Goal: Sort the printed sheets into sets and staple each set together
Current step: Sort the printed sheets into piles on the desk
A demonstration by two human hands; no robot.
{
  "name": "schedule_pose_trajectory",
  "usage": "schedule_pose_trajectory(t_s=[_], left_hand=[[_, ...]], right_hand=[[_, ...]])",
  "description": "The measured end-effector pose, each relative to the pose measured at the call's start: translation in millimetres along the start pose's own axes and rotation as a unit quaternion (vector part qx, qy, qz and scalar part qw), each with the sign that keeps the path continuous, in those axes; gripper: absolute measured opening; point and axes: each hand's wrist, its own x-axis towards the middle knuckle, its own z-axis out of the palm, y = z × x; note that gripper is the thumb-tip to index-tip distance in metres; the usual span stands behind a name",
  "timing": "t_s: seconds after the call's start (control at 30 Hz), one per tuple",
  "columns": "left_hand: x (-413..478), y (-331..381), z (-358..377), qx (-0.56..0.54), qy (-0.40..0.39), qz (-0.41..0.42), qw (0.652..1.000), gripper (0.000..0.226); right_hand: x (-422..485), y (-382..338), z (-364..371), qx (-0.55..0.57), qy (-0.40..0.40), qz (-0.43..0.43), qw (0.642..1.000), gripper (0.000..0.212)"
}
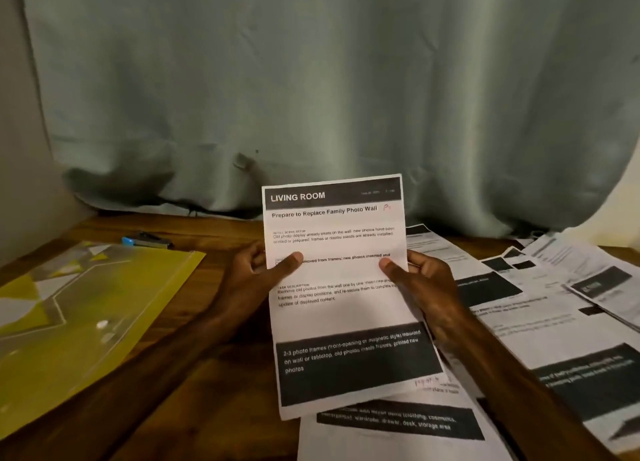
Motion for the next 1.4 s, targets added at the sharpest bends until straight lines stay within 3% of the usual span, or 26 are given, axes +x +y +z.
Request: schedule_pose_trajectory(t_s=[0.27, 0.47, 0.63, 0.7, 0.8, 0.9, 0.97, 1.07, 1.13, 1.3, 1.4], left_hand=[[2, -3, 0, -0.004, 0.004, -0.004, 1.0, 0.018], [-4, -7, 4, -0.011, -0.031, -0.04, 0.999, 0.022], [-3, -5, 2, 0.007, -0.01, -0.033, 0.999, 0.014], [-1, 5, -3, 0.021, 0.006, -0.032, 0.999, 0.012], [9, 26, -28, -0.026, 0.031, -0.039, 0.998, 0.026], [21, 37, -63, -0.046, 0.048, -0.066, 0.996, 0.052], [25, 35, -75, -0.025, 0.038, -0.067, 0.997, 0.046], [28, 33, -80, -0.006, 0.022, -0.078, 0.997, 0.036], [30, 33, -84, -0.011, 0.022, -0.078, 0.997, 0.038], [34, 29, -92, -0.017, 0.031, -0.078, 0.996, 0.035], [34, 26, -91, -0.015, 0.034, -0.086, 0.996, 0.038]], right_hand=[[-3, 6, 9, 0.0, -0.02, -0.013, 1.0, 0.019], [-3, 6, 7, -0.003, -0.005, -0.006, 1.0, 0.02], [-10, 4, 9, 0.007, -0.052, 0.012, 0.999, 0.018], [-12, -1, 10, -0.027, -0.061, 0.002, 0.998, 0.015], [-4, -4, -1, -0.117, 0.019, -0.093, 0.989, 0.02], [6, 2, -13, -0.328, 0.051, -0.171, 0.928, 0.017], [6, 9, -11, -0.418, 0.026, -0.13, 0.899, 0.037], [2, 16, 3, -0.529, -0.015, -0.083, 0.844, 0.085], [0, 18, 9, -0.576, -0.034, -0.057, 0.815, 0.098], [1, 16, 10, -0.578, -0.042, -0.019, 0.815, 0.093], [-3, 8, 8, -0.513, -0.038, -0.009, 0.858, 0.086]])
